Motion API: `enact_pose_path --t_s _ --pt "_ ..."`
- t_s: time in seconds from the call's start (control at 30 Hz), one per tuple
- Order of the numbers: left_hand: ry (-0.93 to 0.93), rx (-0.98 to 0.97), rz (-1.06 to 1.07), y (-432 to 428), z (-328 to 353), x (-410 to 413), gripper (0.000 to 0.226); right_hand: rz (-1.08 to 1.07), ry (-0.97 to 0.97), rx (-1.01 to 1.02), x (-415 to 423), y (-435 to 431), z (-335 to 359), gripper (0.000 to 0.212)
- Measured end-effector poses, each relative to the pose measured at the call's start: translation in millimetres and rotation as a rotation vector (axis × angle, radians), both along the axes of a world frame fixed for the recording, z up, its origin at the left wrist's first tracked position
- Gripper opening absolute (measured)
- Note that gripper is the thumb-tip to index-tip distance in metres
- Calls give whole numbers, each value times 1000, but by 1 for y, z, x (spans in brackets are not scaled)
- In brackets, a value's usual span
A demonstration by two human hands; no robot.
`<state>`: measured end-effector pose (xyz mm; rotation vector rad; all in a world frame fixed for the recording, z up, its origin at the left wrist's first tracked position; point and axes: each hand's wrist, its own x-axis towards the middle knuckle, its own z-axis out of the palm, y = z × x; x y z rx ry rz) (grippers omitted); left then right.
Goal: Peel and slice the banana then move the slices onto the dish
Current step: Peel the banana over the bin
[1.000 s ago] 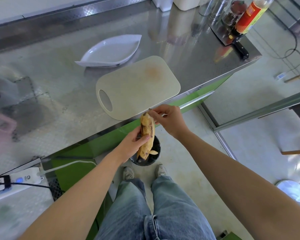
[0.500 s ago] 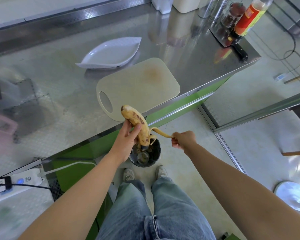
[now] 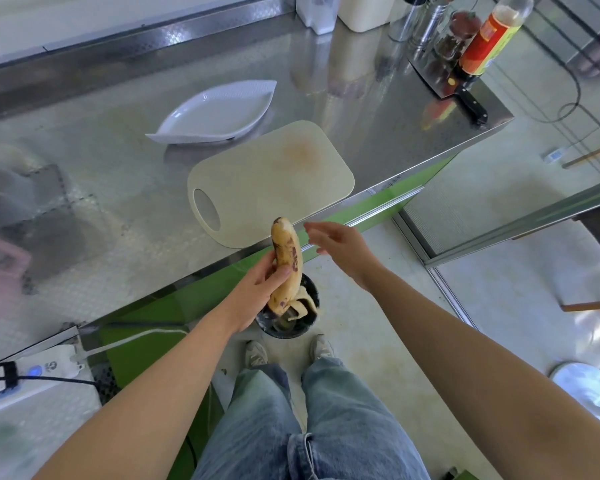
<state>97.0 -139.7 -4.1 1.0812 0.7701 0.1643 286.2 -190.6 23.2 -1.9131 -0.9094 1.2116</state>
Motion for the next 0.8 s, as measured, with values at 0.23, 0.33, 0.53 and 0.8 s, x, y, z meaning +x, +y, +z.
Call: enact_pose_path --t_s 0.23,0.33,0.53,0.8 --pt "75 38 -98 1 7 3 33 13 196 97 4 17 18 25" --pt "85 120 -200 -1 14 8 36 8 212 52 6 16 15 17" --pt "114 139 -220 -7 12 9 32 65 -102 165 0 13 14 13" --pt "156 181 -234 -9 8 10 41 8 -370 273 -2 6 4 18"
